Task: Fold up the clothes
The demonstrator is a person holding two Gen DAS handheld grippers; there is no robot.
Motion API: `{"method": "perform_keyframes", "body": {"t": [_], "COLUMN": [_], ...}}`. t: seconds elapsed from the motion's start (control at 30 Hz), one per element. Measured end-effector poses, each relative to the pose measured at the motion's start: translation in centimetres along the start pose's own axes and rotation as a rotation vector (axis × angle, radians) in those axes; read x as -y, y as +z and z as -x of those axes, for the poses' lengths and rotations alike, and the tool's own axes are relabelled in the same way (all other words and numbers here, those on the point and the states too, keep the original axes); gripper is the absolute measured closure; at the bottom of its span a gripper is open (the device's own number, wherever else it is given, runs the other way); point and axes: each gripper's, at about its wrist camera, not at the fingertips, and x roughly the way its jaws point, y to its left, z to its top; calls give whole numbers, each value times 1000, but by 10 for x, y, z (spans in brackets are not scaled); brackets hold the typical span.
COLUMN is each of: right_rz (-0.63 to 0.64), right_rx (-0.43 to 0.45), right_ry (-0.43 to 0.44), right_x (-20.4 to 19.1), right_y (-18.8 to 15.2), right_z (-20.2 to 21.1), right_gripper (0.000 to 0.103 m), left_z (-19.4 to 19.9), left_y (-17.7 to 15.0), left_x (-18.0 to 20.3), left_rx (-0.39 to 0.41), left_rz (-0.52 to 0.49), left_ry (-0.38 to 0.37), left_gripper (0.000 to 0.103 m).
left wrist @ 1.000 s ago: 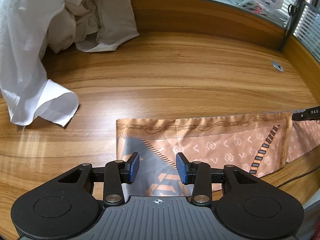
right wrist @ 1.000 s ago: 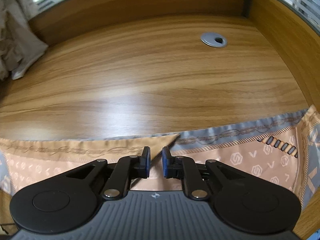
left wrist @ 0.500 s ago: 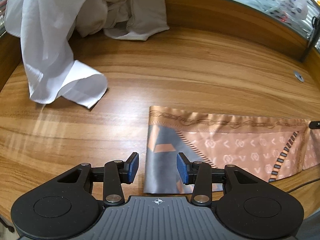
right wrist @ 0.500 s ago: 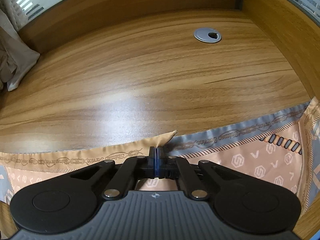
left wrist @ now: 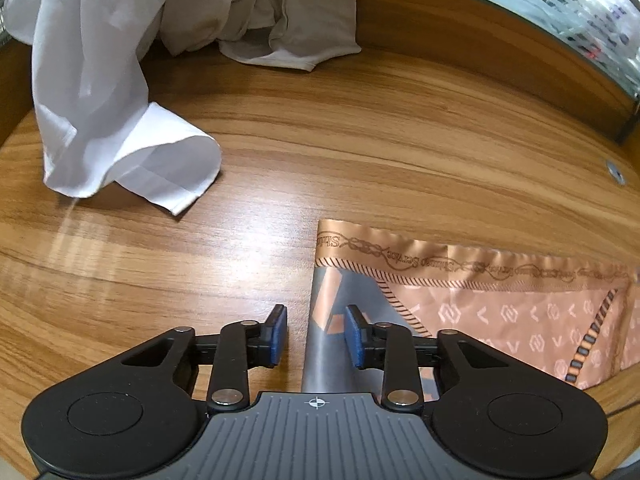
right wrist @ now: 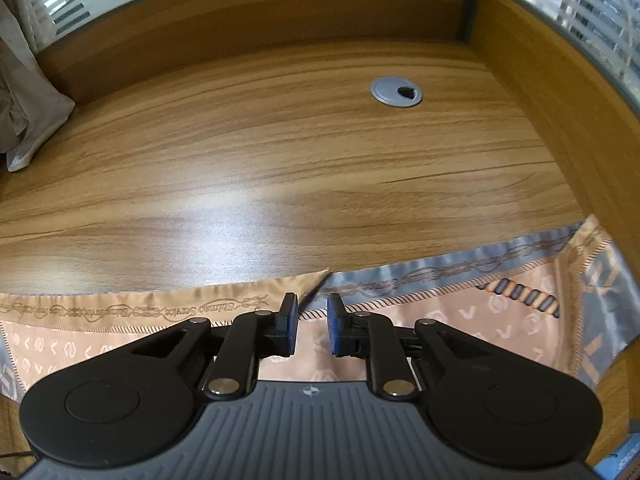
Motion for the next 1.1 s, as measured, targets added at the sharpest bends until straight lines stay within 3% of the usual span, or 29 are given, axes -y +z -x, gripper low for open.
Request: {"method": "perform_keyframes", "body": {"t": [0.17, 0.23, 0.27, 0.3, 0.63, 1.1], "right_rz": [20, 20, 18, 16, -6, -54], "right_rx": [12, 10, 9, 7, -15, -46], "right_ry": [-31, -41, -46, -52, -81, -53], "right_x": [-1, -3, -5, -6, -29, -88], "right_y": [-2, -4, -6, -7, -24, -51], "right_z": [14, 18, 20, 22, 31, 18], "right_gripper": [78, 74, 71, 70, 66, 65], "left_z": [-6, -6, -6, -6, 6, 21], "left_y": [0, 0, 1, 1, 10, 29], "left_x": [-7, -9, -10, -11, -48, -157], "left_rx": [-19, -21, -21, -17, 13, -10], "left_rz": [46, 63, 65, 63, 64, 108], "left_ry": [-37, -43, -43, -35, 25, 172], "left_gripper": [76, 87, 99, 100, 101, 99]}}
